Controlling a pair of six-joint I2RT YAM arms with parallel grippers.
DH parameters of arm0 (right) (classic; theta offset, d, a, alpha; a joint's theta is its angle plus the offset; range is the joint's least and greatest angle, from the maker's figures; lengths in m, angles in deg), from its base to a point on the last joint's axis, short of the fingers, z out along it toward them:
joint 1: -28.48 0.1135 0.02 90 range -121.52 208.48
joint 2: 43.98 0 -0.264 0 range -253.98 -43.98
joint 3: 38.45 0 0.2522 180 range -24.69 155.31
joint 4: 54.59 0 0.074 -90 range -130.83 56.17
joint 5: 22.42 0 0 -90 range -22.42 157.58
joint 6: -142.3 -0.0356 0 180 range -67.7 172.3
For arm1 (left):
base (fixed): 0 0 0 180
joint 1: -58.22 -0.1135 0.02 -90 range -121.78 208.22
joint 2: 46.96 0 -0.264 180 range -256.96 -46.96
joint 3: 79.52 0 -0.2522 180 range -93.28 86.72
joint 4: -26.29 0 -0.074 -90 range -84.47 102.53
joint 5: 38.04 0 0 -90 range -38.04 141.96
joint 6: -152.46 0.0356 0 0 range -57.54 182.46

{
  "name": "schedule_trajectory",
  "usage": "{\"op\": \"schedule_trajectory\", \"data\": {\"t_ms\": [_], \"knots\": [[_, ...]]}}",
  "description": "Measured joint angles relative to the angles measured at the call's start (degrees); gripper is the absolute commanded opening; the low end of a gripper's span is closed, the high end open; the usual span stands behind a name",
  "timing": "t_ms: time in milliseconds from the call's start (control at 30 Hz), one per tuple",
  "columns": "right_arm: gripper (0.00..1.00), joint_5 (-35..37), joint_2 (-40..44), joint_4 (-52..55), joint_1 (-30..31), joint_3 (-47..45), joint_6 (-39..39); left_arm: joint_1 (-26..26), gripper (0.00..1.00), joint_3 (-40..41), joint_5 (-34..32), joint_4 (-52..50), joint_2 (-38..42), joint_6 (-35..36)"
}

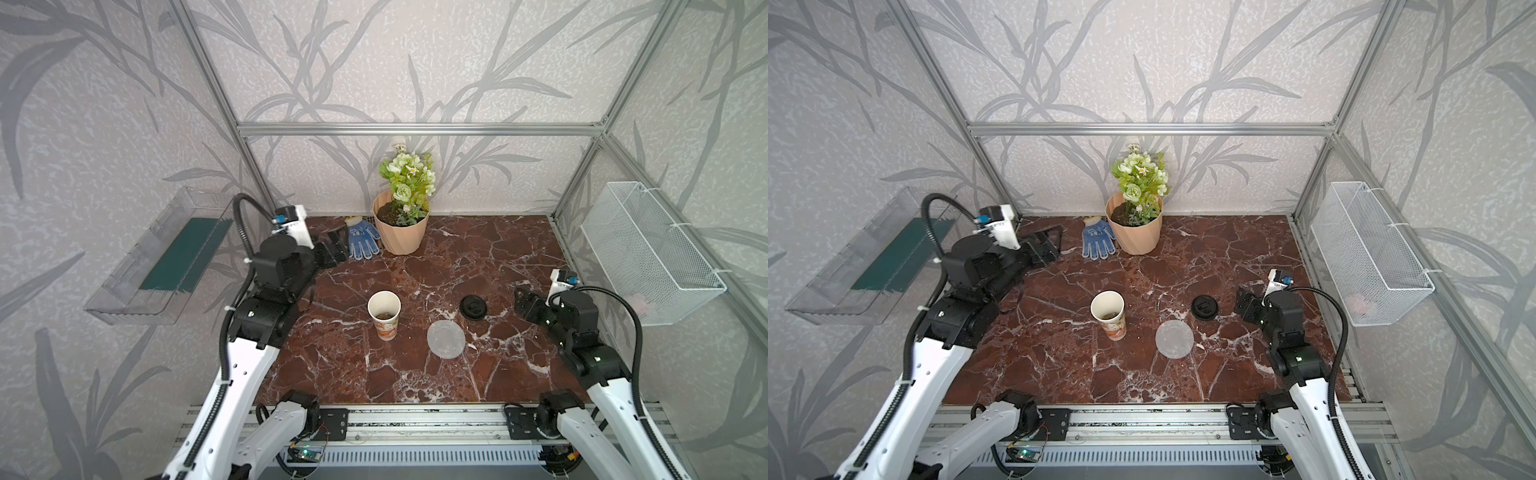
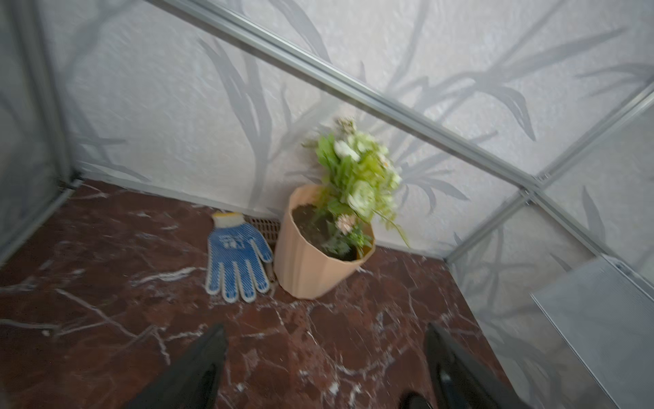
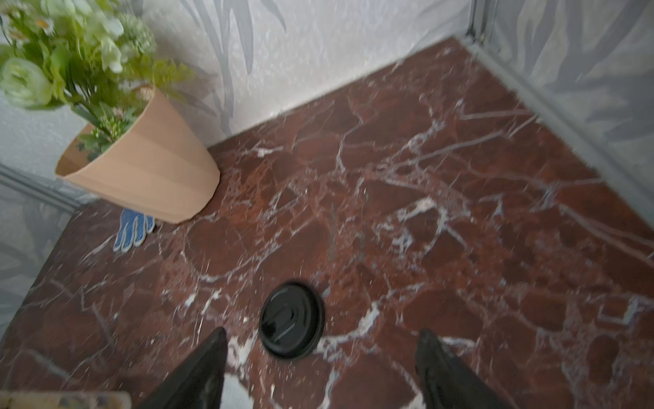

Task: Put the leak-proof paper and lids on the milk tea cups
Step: Pick up the leak-proof paper from the center of the board.

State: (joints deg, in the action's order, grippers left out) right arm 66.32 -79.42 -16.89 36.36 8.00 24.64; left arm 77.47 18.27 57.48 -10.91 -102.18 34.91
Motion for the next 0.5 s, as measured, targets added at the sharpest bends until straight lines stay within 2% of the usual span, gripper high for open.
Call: {"op": "schedule_trajectory", "data": {"t_ms": [133,267,367,433,500], "knots": [[0.79,-6.6,-1.4,7.5,0.0,0.4,-2.6,13.8,0.88,-1.4,1.2,-6.0,-5.6,-3.1],[0.79,-12.8,-2.1,12.3,0.0,0.2,-4.5,26.0,0.88,-3.8,1.4,-10.0,-16.2,-4.6],[0.77,-16.3,-1.5,13.9,0.0,-0.6,-5.7,31.4,0.88,-7.0,1.2,-13.4,-25.9,-5.1],[0.71,-18.5,-0.8,14.0,0.2,-1.9,-6.4,32.4,0.89,-8.1,1.4,-15.3,-30.8,-6.0],[0.70,-20.5,-0.2,13.4,0.9,-4.4,-7.8,32.5,0.91,-8.3,1.9,-16.7,-34.6,-6.9]]}}
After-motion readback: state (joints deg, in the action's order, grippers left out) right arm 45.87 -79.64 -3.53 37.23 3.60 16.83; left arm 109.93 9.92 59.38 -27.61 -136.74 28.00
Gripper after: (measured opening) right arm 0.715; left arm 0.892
